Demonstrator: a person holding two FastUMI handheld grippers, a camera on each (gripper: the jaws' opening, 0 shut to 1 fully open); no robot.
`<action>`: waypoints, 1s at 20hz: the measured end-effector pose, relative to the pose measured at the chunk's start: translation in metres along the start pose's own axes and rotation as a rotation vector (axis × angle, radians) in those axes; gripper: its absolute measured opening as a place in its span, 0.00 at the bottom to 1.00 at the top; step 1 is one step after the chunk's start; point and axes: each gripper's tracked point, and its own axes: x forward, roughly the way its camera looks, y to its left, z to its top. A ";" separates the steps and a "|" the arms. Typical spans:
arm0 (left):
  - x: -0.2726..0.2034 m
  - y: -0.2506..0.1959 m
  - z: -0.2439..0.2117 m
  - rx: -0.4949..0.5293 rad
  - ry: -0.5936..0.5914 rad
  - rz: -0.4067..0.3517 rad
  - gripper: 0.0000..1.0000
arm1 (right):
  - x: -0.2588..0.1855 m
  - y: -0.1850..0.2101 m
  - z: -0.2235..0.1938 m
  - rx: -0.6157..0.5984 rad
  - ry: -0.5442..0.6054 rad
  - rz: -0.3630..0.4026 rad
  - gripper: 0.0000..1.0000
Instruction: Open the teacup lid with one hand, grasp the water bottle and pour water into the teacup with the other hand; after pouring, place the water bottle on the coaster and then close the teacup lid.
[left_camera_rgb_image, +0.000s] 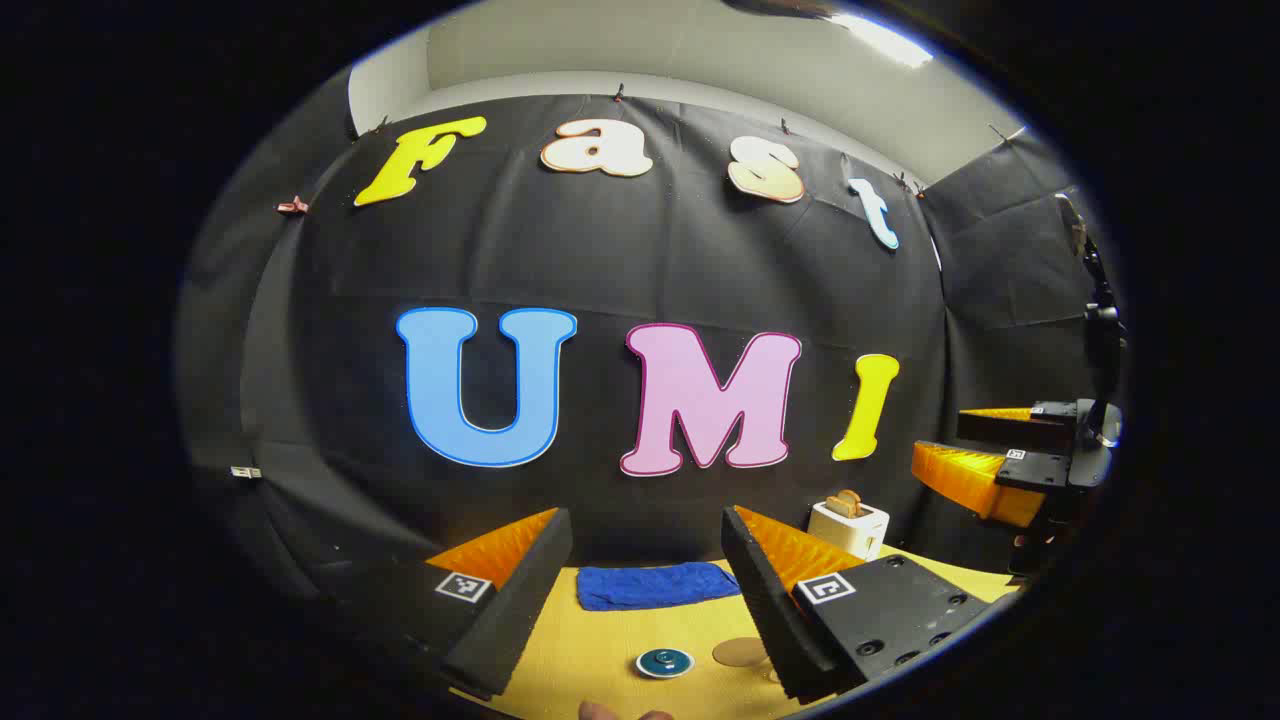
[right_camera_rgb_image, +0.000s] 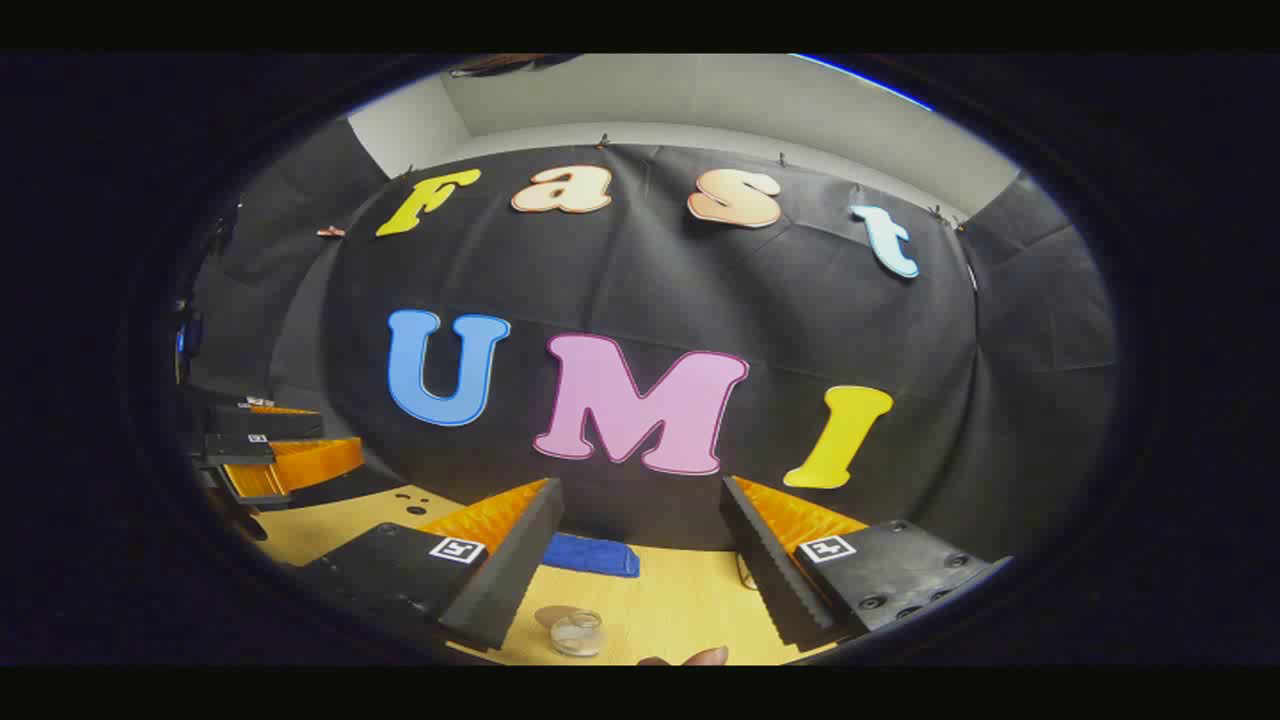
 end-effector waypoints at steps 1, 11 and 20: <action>0.000 0.000 -0.001 0.002 0.002 0.002 0.95 | 0.000 0.000 0.000 -0.002 0.001 0.002 0.96; -0.002 -0.004 -0.002 0.005 0.012 -0.012 0.95 | -0.002 -0.001 0.001 -0.008 0.001 0.010 0.98; -0.001 -0.003 -0.003 0.002 0.011 -0.025 0.95 | -0.005 0.000 0.001 -0.019 0.012 0.009 0.98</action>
